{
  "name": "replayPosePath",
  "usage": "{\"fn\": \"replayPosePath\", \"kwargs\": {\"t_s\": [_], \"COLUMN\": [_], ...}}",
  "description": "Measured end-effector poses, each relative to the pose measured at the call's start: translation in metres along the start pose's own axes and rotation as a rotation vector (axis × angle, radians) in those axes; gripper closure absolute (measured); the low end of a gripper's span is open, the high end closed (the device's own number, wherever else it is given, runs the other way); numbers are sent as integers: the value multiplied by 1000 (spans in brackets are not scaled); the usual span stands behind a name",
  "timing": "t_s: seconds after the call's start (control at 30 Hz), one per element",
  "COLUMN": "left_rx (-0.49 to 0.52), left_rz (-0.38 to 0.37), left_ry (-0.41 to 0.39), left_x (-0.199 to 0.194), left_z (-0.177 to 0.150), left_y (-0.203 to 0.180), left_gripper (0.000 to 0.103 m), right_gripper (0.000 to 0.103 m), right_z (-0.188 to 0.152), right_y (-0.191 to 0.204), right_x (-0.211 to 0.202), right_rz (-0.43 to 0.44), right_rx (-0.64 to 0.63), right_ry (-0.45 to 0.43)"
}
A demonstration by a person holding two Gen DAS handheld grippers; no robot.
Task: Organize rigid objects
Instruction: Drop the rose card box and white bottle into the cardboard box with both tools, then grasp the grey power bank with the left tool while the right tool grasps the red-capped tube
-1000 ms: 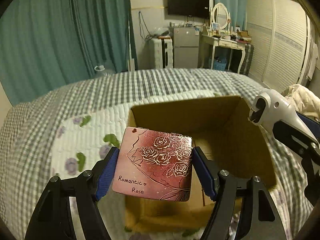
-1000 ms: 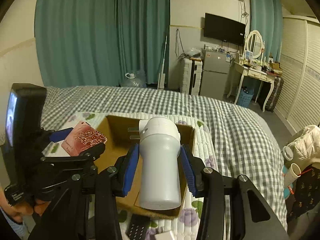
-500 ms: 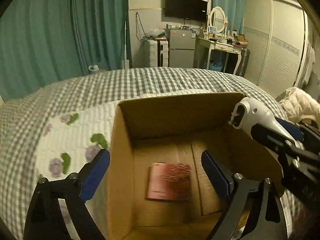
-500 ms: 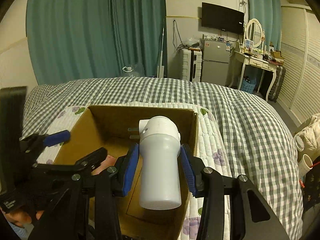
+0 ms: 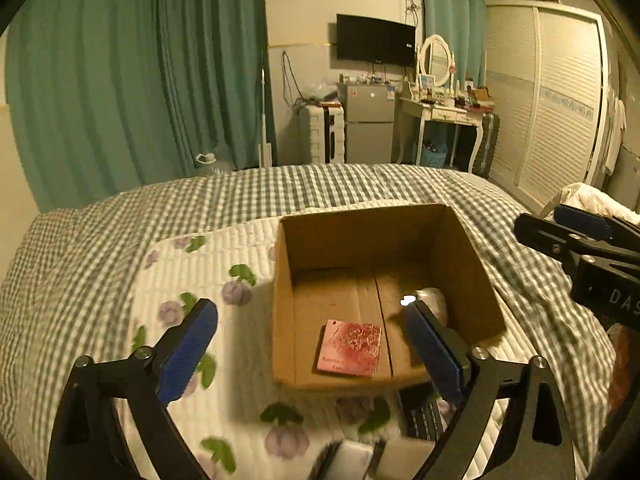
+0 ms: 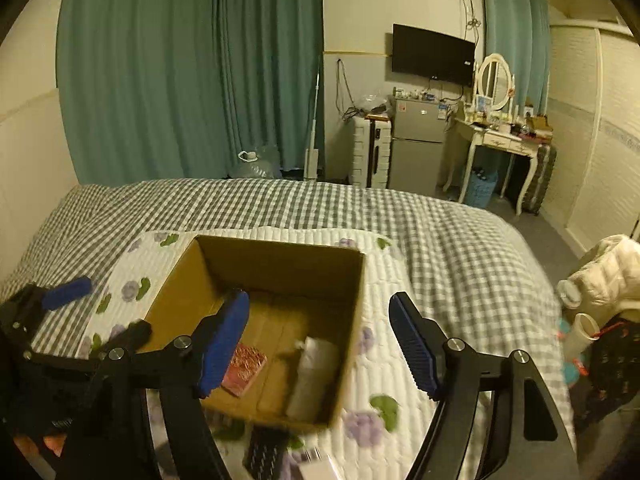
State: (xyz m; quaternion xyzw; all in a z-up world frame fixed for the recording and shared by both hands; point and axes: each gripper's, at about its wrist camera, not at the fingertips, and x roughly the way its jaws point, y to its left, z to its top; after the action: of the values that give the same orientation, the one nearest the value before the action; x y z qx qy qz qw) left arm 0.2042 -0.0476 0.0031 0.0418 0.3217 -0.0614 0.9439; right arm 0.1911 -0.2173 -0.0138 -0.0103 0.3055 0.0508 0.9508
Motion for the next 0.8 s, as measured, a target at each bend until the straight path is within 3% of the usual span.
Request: {"fn": "replayPosePath", "kwargs": {"t_s": [0.1,0.2,0.27,0.33,0.53,0.8], "left_rx": [-20,-45,-48,-51,-16,-31], "left_rz": [-2,1,-8,-17,15,13], "left_ry": [-9,-12,-6,1,32,112], "left_x": [-32,-56,-69,-77,-81,-44], "left_z": [-12,-28,-41,-57,-108,-161], "left_y": [6,11,13,16,18,30], "left_gripper": [2,0,0,0,0,0], "right_gripper": [30,22,9,4,4,4], "right_z": [-10,-31,-47,-65,-131,-221], "right_y": [7,17,23,31,53,71], "right_x": [-35,-60,-72,-79,-68,-17], "right_rz": [-6,-7,-18,-38,-75,-83], "right_rx": [1,10,24,33,27,44], "right_ry": [-3,19,31,44,159,357]}}
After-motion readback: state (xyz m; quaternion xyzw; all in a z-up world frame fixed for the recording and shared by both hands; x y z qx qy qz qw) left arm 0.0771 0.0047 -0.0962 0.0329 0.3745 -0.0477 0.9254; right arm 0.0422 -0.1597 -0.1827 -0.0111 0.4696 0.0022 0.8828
